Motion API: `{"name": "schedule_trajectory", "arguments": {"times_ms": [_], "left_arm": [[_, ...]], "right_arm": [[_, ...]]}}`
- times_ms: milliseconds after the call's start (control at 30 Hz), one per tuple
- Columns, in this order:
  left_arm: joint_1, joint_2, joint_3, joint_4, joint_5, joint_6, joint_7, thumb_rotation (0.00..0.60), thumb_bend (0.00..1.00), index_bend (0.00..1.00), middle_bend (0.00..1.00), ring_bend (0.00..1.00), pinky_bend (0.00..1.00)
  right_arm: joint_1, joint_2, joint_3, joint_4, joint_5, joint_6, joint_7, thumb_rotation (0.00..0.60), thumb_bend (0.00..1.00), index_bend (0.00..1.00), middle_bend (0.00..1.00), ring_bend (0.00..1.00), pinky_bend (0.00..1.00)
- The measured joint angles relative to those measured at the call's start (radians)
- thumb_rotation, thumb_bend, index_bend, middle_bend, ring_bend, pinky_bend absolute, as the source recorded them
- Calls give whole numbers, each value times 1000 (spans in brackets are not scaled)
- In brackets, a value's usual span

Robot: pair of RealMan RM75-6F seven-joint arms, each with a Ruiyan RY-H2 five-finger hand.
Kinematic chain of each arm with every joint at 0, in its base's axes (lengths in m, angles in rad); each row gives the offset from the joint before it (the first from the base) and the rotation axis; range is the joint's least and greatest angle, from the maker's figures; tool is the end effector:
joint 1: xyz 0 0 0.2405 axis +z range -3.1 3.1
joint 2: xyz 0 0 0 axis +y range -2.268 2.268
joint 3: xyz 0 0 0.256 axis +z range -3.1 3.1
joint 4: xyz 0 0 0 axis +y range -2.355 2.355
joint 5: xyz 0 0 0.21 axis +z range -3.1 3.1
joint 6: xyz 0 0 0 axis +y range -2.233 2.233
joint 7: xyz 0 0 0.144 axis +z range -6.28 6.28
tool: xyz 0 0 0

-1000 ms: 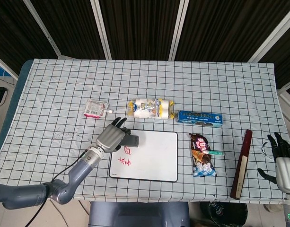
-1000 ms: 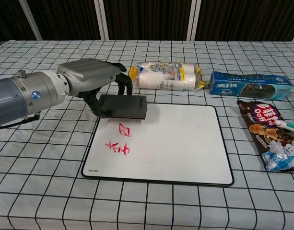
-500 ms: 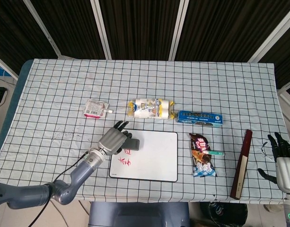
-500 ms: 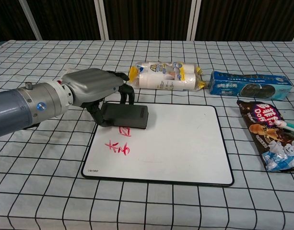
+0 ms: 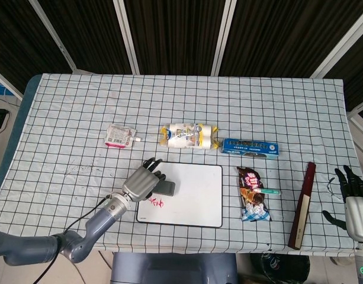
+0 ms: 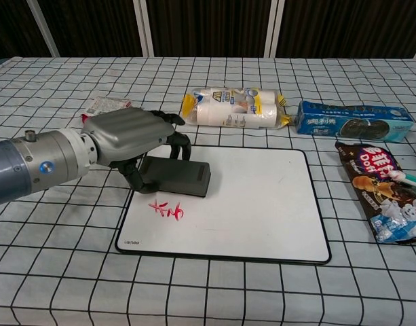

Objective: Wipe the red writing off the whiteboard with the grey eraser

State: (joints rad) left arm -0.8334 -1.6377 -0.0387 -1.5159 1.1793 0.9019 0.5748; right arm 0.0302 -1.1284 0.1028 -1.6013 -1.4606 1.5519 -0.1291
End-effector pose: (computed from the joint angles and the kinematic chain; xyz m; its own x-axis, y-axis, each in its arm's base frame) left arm -0.1128 0.2964 -0.0722 0.6888 0.2281 0.6881 0.6315 -0.6550 -0.4149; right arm -0.3192 -0.1739 0.1758 0.5092 0.0849 0.8565 -0.8600 0.0903 0.5023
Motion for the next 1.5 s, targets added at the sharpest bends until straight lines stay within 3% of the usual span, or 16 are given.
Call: {"name": "schedule_trajectory", "arguments": {"times_ms": [300,667,1067,1500], "left_arm": [[21,26,64,-83,36,5,31,600,354,367,441,4,79],[37,48,107,-128,96,3,27,600,354,367,441,4,78],[26,16,65,-82,108,10,51,600,354,368,440,4,78],[5,-32,-18,86,26,-9,19,600,354,368,437,4,78]], "right_arm": [[-1,-1,1,1,0,2,1,600,71,4,15,135,187],[-1,-2,2,1,-1,5,1,600,71,4,15,135,187],[-1,-1,2,1,-1,5,1,600,71,4,15,135,187],[-1,-1,1,0,0,2,2,600,71,4,15,135,187]]}}
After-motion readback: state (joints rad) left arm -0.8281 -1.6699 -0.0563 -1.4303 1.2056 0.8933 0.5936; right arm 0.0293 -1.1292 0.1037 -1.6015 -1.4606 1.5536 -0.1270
